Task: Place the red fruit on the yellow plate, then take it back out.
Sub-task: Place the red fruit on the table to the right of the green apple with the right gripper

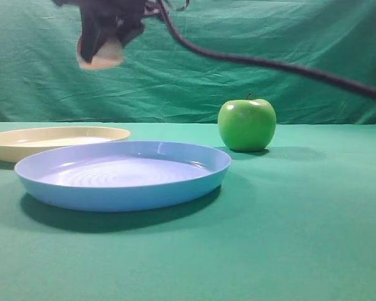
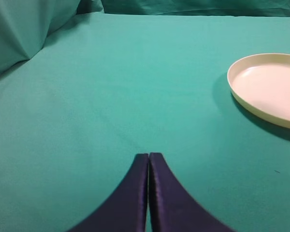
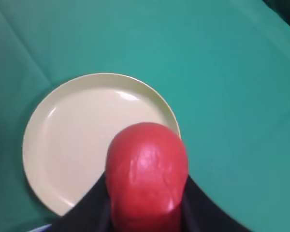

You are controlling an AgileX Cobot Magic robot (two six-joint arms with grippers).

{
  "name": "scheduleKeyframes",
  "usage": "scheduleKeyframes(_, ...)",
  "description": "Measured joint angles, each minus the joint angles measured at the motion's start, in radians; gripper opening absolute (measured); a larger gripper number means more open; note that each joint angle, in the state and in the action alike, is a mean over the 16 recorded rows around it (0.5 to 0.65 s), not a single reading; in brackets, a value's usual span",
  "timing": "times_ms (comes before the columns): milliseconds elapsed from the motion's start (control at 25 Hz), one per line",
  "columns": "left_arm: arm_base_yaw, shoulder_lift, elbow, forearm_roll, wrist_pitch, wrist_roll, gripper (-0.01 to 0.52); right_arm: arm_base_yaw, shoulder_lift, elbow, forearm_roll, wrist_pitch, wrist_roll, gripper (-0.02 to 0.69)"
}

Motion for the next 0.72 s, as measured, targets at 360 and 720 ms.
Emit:
scheduleKeyframes(360, 0.0, 0.0, 0.0, 0.0, 0.0, 0.0, 0.0, -0.124, -0.381, 0.432, -0.095, 0.003, 0.161, 0.194)
scheduleKeyframes(720, 0.0, 0.0, 0.0, 0.0, 0.0, 0.0, 0.0, -0.264, -0.669, 0.943, -0.107, -0.173, 0.231, 0.194)
